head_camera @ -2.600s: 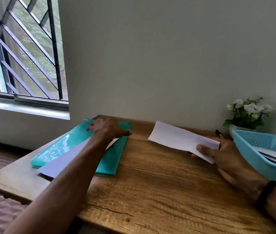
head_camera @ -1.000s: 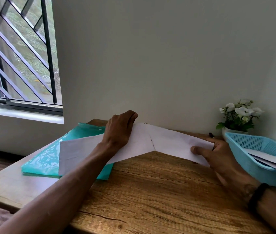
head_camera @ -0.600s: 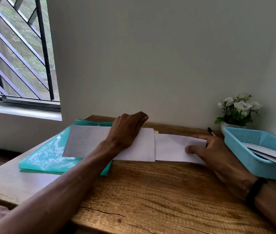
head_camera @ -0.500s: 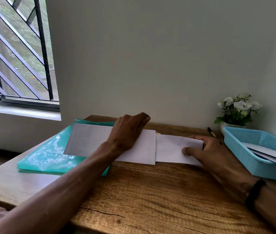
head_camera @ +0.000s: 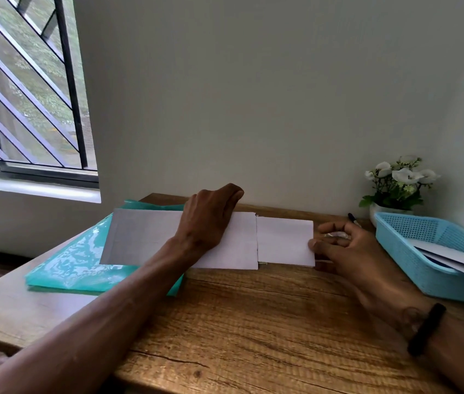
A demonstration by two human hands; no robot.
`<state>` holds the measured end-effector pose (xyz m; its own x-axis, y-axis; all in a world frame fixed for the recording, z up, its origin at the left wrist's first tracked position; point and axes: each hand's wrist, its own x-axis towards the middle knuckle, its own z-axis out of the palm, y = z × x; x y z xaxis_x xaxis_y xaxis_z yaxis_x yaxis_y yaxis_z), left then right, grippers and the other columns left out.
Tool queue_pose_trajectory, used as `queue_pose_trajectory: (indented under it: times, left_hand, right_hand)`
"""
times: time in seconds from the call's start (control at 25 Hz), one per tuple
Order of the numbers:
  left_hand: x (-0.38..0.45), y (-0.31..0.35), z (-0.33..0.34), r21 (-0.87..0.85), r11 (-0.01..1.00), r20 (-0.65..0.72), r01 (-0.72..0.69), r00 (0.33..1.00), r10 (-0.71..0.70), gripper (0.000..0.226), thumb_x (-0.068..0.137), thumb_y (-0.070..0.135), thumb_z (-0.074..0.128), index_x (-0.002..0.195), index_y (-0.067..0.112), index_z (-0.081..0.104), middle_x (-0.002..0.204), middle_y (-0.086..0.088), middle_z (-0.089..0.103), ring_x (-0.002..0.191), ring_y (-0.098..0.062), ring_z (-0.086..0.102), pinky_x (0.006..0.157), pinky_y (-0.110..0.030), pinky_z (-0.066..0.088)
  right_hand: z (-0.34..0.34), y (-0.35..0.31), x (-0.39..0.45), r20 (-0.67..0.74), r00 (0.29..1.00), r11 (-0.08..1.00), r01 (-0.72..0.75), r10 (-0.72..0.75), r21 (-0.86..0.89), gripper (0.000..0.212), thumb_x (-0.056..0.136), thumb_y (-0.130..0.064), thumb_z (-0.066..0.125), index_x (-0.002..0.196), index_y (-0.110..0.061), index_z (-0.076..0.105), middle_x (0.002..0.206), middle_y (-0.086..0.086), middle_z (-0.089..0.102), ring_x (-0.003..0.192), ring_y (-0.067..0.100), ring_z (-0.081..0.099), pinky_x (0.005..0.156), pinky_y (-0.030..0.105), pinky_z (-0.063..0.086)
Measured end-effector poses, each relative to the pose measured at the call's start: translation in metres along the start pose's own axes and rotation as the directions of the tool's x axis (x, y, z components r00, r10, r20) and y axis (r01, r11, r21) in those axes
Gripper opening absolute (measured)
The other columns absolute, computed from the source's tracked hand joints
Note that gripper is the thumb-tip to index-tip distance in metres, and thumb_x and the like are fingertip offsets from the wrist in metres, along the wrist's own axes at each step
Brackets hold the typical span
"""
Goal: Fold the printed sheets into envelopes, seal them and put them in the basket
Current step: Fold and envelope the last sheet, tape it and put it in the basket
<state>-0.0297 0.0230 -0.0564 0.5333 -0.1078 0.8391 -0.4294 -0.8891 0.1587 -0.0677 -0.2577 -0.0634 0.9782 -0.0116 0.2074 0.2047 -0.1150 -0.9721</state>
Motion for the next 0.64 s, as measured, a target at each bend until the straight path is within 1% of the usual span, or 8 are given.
queue_pose_trajectory:
  times: [0.08, 0.16, 0.24, 0.36, 0.52, 0.64]
  left_hand:
    - [0.000, 0.000, 0.000, -0.001, 1.000, 0.000, 0.004, 1.000, -0.004, 0.032, 0.110, 0.042, 0.043, 0.118, 0.023, 0.067, 0.091, 0.001, 0.078, 0.070, -0.017, 0.071, 0.067, -0.043, 0.060]
    - [-0.001, 0.001, 0.001, -0.003, 1.000, -0.007, -0.007, 1.000, 0.007, 0.033, 0.109, 0.043, 0.042, 0.118, 0.022, 0.067, 0.091, 0.000, 0.078, 0.070, -0.017, 0.072, 0.067, -0.043, 0.060]
    - [-0.002, 0.002, 0.002, -0.020, 1.000, -0.009, -0.013, 1.000, 0.013, 0.035, 0.109, 0.044, 0.041, 0.117, 0.021, 0.067, 0.092, -0.001, 0.078, 0.071, -0.017, 0.072, 0.067, -0.044, 0.060]
    - [-0.001, 0.002, 0.002, -0.023, 1.000, -0.027, 0.007, 1.000, -0.008, 0.034, 0.108, 0.044, 0.042, 0.117, 0.022, 0.067, 0.090, -0.001, 0.078, 0.071, -0.020, 0.072, 0.067, -0.044, 0.059]
    - [0.000, 0.005, 0.003, -0.035, 0.999, -0.042, -0.007, 0.999, 0.005, 0.032, 0.109, 0.042, 0.044, 0.117, 0.022, 0.068, 0.089, -0.001, 0.078, 0.070, -0.021, 0.071, 0.066, -0.044, 0.058]
    - [0.000, 0.008, 0.001, -0.059, 0.998, -0.045, -0.015, 0.999, 0.012, 0.031, 0.109, 0.040, 0.046, 0.119, 0.020, 0.068, 0.089, 0.000, 0.078, 0.070, -0.019, 0.071, 0.066, -0.043, 0.059]
  right_hand:
    - [-0.001, -0.001, -0.002, -0.010, 1.000, 1.000, 0.004, -0.004, 0.027, 0.022, 0.086, -0.009, 0.081, 0.106, -0.015, 0.073, 0.108, 0.006, 0.075, 0.098, 0.023, 0.073, 0.075, 0.036, 0.064]
    - [0.001, -0.001, -0.005, 0.021, 1.000, 0.999, 0.020, -0.021, 0.040, 0.018, 0.084, -0.007, 0.081, 0.101, -0.011, 0.077, 0.102, 0.006, 0.078, 0.094, 0.023, 0.075, 0.071, 0.031, 0.064]
    - [0.005, 0.000, -0.008, 0.061, 0.997, 0.998, 0.042, -0.044, 0.037, 0.019, 0.083, -0.008, 0.083, 0.101, -0.011, 0.079, 0.096, 0.006, 0.080, 0.092, 0.024, 0.077, 0.073, 0.032, 0.066]
    - [0.007, 0.003, -0.010, 0.121, 0.991, 0.997, 0.052, -0.058, 0.050, 0.021, 0.082, -0.009, 0.083, 0.103, -0.012, 0.080, 0.094, 0.004, 0.082, 0.091, 0.023, 0.078, 0.074, 0.032, 0.066]
    - [0.009, 0.001, -0.012, 0.205, 0.977, 0.996, 0.039, -0.055, 0.086, 0.022, 0.084, -0.009, 0.080, 0.105, -0.015, 0.082, 0.100, 0.000, 0.082, 0.097, 0.021, 0.077, 0.077, 0.032, 0.065]
    - [0.011, 0.000, -0.015, 0.260, 0.965, 0.995, 0.015, -0.041, 0.101, 0.025, 0.086, -0.008, 0.079, 0.109, -0.017, 0.082, 0.107, -0.001, 0.082, 0.103, 0.024, 0.076, 0.087, 0.039, 0.064]
